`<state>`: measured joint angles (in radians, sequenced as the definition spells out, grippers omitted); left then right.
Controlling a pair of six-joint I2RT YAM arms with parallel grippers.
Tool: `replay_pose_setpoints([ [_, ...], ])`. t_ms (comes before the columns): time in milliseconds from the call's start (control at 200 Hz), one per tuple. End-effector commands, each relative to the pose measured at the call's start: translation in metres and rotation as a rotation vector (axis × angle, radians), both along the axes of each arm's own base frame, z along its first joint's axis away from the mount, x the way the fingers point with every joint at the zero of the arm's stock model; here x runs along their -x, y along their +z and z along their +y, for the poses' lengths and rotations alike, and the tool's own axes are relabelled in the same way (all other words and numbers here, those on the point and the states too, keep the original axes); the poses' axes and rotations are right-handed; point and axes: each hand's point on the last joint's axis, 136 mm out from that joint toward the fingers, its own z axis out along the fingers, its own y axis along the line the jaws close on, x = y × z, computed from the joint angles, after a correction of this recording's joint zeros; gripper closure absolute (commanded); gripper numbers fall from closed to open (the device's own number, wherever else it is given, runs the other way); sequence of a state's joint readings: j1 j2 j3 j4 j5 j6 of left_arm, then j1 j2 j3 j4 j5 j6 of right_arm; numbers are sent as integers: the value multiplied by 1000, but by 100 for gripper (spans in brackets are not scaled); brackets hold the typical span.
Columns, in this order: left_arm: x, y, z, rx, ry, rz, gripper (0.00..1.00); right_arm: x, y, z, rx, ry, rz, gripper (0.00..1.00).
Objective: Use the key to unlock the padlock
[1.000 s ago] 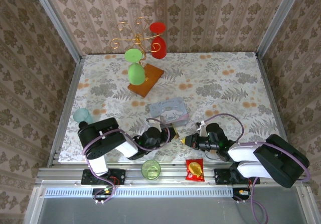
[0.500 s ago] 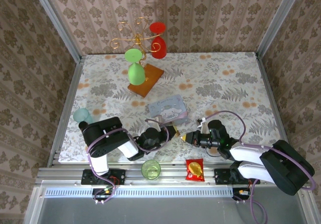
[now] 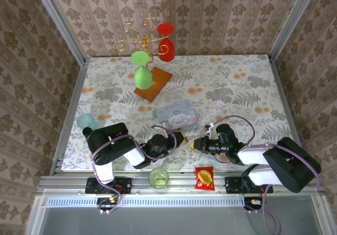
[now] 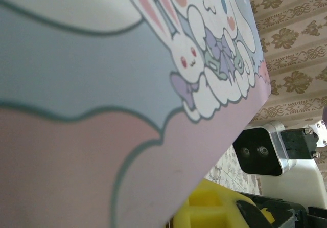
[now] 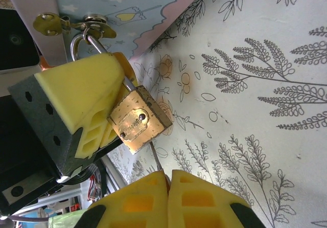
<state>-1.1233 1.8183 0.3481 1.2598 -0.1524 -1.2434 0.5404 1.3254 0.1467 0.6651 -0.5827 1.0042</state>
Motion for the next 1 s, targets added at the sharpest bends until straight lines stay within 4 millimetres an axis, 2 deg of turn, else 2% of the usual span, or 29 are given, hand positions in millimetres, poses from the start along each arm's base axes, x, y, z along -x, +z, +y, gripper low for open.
replay_pose_setpoints([
  [0,3,9,0,57,3,34,100,-13,19,9,-69,2,-60,100],
  [65,4,12,-2,71,2,34,100,-17,26,12,-104,-11,-75,100],
  [85,4,14,-3,74,1,31,100,-17,20,12,-103,-19,-53,100],
  [325,2,37,-9,141,20,15,100,-28,21,20,-236,-81,18,100],
  [545,2,46,-14,182,19,29,100,-33,14,20,-230,-108,24,100],
  [815,-3,63,-14,235,39,28,100,-43,32,16,-262,-157,-28,100],
  [995,-6,59,-10,229,56,36,100,-44,42,10,-271,-179,-66,100],
])
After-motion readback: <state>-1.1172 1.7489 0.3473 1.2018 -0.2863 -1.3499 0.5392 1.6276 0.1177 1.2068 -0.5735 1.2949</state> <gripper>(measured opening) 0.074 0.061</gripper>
